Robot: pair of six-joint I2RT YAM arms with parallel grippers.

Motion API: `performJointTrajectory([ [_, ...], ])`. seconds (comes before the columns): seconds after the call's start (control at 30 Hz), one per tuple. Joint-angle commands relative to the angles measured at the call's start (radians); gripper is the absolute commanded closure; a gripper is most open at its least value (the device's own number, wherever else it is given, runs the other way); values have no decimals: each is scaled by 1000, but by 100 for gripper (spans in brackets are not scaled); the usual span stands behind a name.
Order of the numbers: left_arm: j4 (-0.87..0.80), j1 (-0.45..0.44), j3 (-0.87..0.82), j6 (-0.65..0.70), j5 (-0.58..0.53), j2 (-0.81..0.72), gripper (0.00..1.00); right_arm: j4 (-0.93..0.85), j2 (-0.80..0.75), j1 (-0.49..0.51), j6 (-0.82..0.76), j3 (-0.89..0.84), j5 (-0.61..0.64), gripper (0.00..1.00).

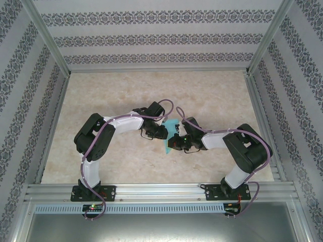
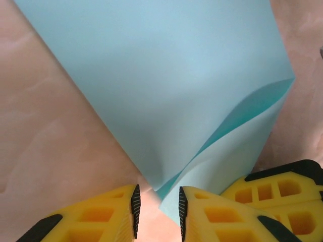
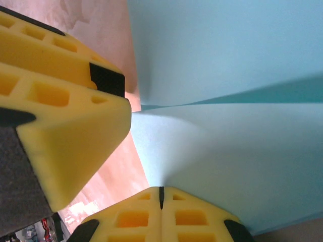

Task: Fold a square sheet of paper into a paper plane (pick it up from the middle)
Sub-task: Third fold the triangle at the center of the table.

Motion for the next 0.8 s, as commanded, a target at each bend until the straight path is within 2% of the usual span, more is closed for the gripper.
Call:
performJointTrajectory([
  [0.0,-22,10,19,-14,-13,-4,69,-46,-2,-4,9,-32,30,100],
  [0.23,32,13,-1,-57,74,-1,69,-13,-11,-10,22,-47,22,100],
  [0.57,15,20,-15,-46,44,-2,69,-17,-45,-16,21,-51,14,100],
  [0.77,104,22,-53,-108,142,-3,68,-5,-63,-24,24,-59,16,100],
])
